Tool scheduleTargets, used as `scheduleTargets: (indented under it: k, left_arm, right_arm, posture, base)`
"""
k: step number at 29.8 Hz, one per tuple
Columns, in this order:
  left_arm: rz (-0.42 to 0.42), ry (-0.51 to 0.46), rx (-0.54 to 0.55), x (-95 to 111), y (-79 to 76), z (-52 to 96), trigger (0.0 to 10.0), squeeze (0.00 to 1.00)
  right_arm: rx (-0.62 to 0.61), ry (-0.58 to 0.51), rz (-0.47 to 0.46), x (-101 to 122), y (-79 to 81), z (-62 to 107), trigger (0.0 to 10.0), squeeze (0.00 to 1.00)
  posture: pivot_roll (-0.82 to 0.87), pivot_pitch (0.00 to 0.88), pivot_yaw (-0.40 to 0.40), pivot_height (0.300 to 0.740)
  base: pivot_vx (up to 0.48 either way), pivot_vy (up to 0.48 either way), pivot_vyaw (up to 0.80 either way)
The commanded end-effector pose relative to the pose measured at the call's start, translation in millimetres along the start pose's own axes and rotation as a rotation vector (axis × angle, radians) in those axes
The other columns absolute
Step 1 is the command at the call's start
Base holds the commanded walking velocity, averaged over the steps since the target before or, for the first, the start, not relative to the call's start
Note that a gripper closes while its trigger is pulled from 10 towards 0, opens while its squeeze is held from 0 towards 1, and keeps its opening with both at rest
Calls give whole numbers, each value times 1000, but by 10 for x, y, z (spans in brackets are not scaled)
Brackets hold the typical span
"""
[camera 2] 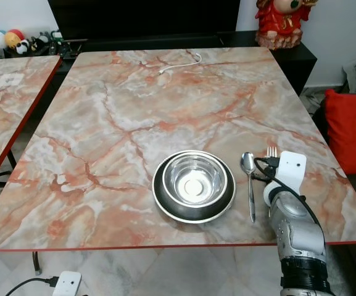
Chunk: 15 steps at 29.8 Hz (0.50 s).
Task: Setting the table
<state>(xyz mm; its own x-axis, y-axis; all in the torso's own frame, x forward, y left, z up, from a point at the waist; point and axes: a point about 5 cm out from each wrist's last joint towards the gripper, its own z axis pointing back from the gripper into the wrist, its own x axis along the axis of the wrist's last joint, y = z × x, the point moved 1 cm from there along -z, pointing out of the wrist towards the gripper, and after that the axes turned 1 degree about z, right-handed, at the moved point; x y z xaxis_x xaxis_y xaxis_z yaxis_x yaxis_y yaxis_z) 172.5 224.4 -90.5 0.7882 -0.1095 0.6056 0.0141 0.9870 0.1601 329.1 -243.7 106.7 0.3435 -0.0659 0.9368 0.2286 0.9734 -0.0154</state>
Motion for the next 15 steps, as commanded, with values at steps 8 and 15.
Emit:
scheduleTargets:
  k: [8, 15]
  left_arm:
    - [1, 47, 12, -94, 100, 24, 10000, 0]
    - [-2, 46, 14, -93, 119, 26, 10000, 0]
  right_arm:
    - [1, 1, 34, 6, -26, -38, 10000, 0]
    - [15, -2, 37, -27, -7, -54, 10000, 0]
  posture:
    - [-114, 131, 32, 740]
    - [-108, 134, 31, 740]
  base:
    - [0, 0, 0]
    - [0, 0, 0]
